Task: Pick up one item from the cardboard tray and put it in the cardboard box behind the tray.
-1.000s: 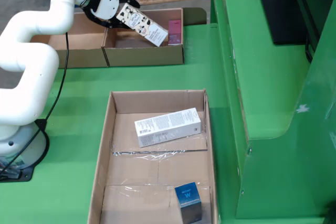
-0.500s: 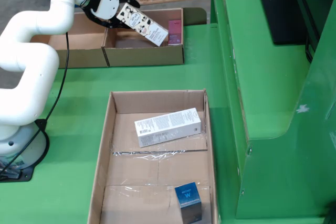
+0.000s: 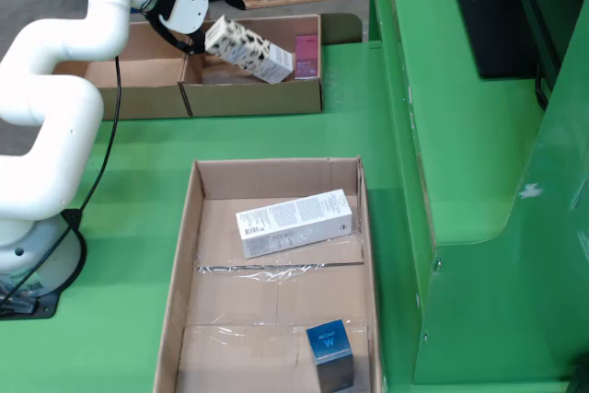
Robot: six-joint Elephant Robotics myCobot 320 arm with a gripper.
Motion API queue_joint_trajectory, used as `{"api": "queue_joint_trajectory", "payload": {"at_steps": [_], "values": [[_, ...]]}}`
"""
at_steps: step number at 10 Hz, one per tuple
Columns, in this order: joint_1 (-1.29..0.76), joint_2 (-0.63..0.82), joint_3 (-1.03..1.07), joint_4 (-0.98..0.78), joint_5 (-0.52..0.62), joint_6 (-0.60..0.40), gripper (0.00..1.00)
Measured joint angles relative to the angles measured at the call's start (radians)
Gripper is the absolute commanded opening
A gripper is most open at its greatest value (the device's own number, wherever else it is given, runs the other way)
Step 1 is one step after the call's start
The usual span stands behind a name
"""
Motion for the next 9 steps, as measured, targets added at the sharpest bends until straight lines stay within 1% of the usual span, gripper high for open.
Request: {"api": "queue_joint_trajectory", "payload": {"at_steps": [2, 9], "values": [[0.0, 0.0, 0.0, 0.0, 0.0, -0.002, 1.0], [-0.003, 0.0, 0.005, 0.002, -0.008, -0.014, 1.0]]}}
